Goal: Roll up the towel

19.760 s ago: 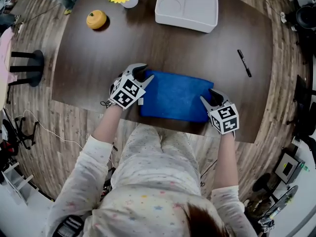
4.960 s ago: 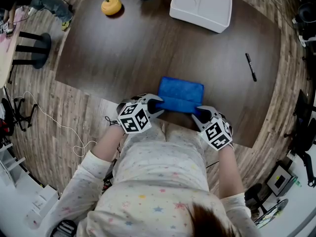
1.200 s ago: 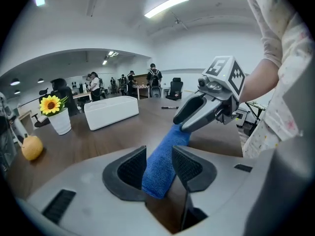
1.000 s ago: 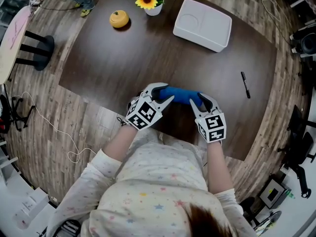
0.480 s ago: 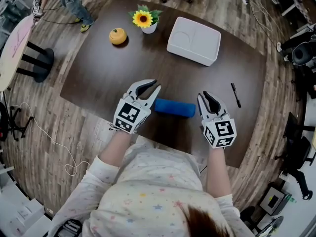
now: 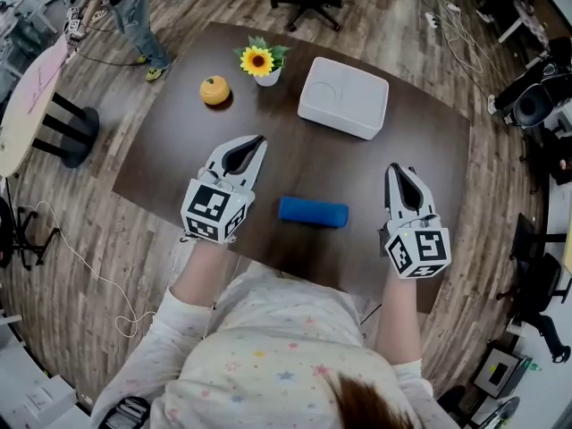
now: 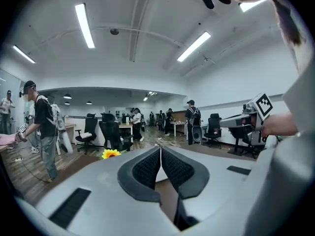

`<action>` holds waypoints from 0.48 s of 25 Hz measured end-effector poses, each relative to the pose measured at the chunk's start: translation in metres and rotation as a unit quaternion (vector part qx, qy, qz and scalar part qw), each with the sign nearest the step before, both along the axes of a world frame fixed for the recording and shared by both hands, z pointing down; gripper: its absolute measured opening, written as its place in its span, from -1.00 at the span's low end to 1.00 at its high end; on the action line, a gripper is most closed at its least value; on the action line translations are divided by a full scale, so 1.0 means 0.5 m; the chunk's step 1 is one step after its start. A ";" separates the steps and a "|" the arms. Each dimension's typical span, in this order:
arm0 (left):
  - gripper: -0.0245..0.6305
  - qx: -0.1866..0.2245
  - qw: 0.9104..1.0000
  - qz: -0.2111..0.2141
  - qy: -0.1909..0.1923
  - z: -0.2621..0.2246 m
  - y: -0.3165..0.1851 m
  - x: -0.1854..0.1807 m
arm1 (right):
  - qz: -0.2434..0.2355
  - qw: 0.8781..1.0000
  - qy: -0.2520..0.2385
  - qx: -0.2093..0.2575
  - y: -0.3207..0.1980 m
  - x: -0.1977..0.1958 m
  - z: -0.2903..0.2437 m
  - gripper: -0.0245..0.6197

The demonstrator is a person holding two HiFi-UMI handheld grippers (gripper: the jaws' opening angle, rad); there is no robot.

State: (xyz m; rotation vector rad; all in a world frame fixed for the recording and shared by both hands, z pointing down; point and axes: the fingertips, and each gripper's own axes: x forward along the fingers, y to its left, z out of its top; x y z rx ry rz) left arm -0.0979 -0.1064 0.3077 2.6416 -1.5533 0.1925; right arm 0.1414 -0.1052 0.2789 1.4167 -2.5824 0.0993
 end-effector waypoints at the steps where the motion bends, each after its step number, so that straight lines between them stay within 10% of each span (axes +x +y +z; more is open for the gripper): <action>1: -0.87 0.002 1.000 -0.004 0.001 -0.010 -0.001 -0.005 | 0.001 1.000 -0.002 0.005 0.002 0.000 -0.010 -0.92; 12: -0.87 0.013 1.000 -0.014 -0.001 -0.038 0.000 -0.011 | 0.020 0.999 -0.009 0.024 0.008 0.009 -0.046 -0.92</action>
